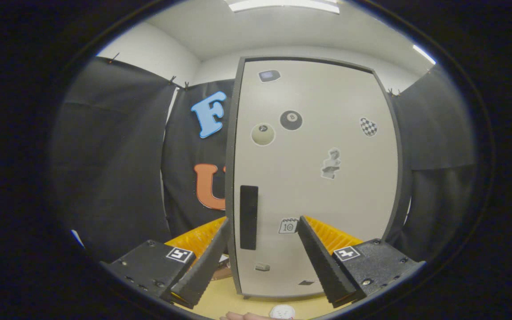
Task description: Open the shoe cabinet door, grab the shoes and put them into the shoe cabinet, then close the shoe cabinet door.
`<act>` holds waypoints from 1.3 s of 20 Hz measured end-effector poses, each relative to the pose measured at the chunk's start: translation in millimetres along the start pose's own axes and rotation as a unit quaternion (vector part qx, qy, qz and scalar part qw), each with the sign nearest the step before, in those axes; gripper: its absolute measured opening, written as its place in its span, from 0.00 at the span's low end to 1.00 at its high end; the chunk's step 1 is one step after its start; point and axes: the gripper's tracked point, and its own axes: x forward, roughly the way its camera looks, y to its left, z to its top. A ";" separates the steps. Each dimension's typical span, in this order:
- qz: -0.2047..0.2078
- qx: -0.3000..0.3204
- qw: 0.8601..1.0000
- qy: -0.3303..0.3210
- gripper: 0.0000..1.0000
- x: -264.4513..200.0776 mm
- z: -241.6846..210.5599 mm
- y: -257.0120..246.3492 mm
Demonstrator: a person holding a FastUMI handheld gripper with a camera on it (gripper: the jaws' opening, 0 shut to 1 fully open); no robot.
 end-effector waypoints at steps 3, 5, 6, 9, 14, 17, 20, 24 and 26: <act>-0.010 0.001 1.000 0.021 0.99 27.0 -15.5 11.8; -0.011 0.016 0.999 0.040 0.98 41.5 -26.8 18.6; -0.012 0.022 0.999 0.049 0.98 48.9 -32.0 21.3; -0.022 0.027 0.998 0.051 0.88 69.4 -35.8 19.9; -0.009 0.075 0.994 0.075 0.59 89.1 -40.6 16.9; -0.021 0.062 0.995 0.076 0.42 89.3 -40.1 17.2; -0.031 0.036 0.995 0.088 0.36 85.2 -46.0 14.1; -0.004 0.036 0.996 0.080 0.31 78.7 -45.5 12.4; 0.006 0.030 0.996 0.081 0.31 69.4 -45.1 13.0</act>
